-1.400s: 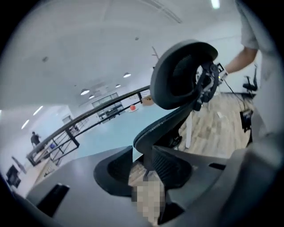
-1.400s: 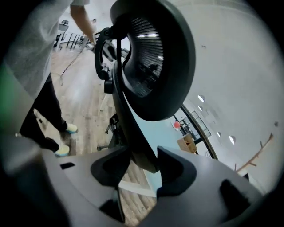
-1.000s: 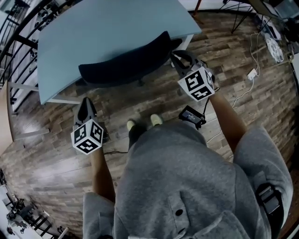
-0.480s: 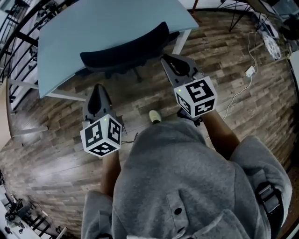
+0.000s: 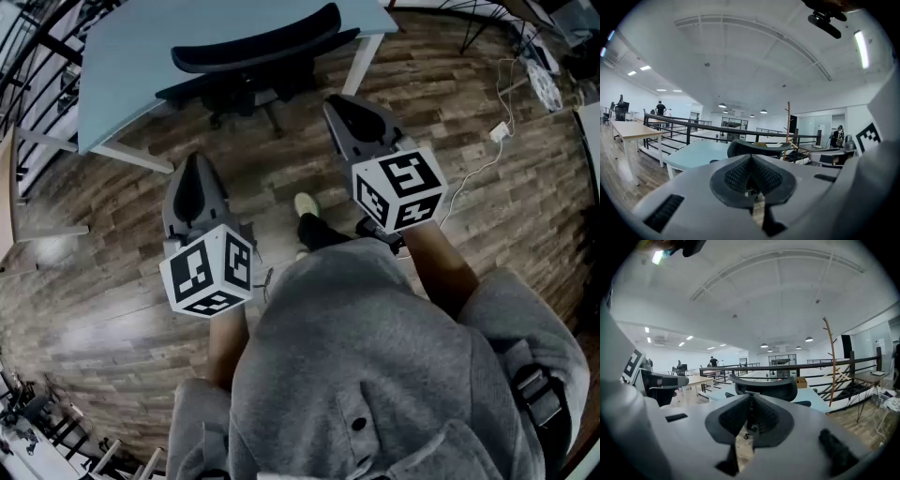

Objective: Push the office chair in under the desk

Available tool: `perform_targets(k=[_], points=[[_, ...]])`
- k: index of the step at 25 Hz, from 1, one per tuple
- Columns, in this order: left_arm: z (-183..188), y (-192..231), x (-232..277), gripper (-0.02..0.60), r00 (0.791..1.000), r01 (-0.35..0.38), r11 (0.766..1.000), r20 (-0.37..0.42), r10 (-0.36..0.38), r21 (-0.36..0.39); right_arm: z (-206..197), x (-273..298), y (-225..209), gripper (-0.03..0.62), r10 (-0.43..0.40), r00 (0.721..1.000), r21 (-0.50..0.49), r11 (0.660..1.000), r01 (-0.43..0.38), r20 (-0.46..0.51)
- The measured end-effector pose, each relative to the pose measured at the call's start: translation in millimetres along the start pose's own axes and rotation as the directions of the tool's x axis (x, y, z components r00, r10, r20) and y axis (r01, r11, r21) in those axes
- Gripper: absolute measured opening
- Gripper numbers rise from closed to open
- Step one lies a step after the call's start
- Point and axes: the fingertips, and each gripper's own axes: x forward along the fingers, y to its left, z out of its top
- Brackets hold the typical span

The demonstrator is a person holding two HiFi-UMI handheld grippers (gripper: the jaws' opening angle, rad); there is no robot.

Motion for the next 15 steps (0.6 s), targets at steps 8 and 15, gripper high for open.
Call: perform_targets(k=[8,15], points=[[-19,-2,-55,0.018,1.0,0.004,1.0,-0.009,-0.004,-0.004,-9,-46,31,0.039,-0.024,1.0,-0.003,1.0,0.024,0.015],[-18,-7,-83,0.018,1.0,-0.001,1.0,0.008,0.001,0.003,-8,-71,44,0.038,-0.022,0.999,-0.026,0.999,0.023,0.034]])
